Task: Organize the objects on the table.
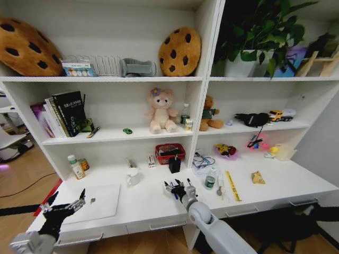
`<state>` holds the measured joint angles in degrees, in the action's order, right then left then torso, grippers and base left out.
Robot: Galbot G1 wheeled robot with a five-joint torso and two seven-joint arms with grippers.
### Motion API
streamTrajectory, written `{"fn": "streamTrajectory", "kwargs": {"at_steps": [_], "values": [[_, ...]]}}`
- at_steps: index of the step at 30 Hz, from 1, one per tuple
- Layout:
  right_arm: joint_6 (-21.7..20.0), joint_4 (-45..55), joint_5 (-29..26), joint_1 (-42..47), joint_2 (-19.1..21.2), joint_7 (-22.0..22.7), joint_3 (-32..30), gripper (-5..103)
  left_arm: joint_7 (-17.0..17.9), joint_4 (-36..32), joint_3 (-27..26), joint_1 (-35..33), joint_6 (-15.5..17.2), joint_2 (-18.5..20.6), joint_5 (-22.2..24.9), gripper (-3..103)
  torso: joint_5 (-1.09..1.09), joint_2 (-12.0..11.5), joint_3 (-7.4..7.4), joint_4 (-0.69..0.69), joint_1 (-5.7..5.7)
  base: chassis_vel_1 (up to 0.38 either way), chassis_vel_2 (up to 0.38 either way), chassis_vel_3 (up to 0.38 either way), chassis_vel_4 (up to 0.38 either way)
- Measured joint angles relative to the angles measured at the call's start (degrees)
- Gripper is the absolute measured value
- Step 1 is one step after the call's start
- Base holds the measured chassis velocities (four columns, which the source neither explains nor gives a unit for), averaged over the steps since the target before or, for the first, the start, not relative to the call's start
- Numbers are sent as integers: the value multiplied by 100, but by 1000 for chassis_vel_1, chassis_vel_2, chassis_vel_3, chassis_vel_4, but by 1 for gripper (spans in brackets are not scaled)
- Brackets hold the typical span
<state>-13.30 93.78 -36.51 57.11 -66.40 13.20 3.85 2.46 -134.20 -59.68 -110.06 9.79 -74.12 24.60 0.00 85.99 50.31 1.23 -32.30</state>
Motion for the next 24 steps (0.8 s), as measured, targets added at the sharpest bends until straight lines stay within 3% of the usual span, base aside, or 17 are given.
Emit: {"fn": "streamTrajectory", "kwargs": {"at_steps": [24], "values": [[-353,-369,-332,-169,-301,301,78,78,0,0,0,0,0,0,0,100,0,0,0,-1,0,0,0,0,0]]}}
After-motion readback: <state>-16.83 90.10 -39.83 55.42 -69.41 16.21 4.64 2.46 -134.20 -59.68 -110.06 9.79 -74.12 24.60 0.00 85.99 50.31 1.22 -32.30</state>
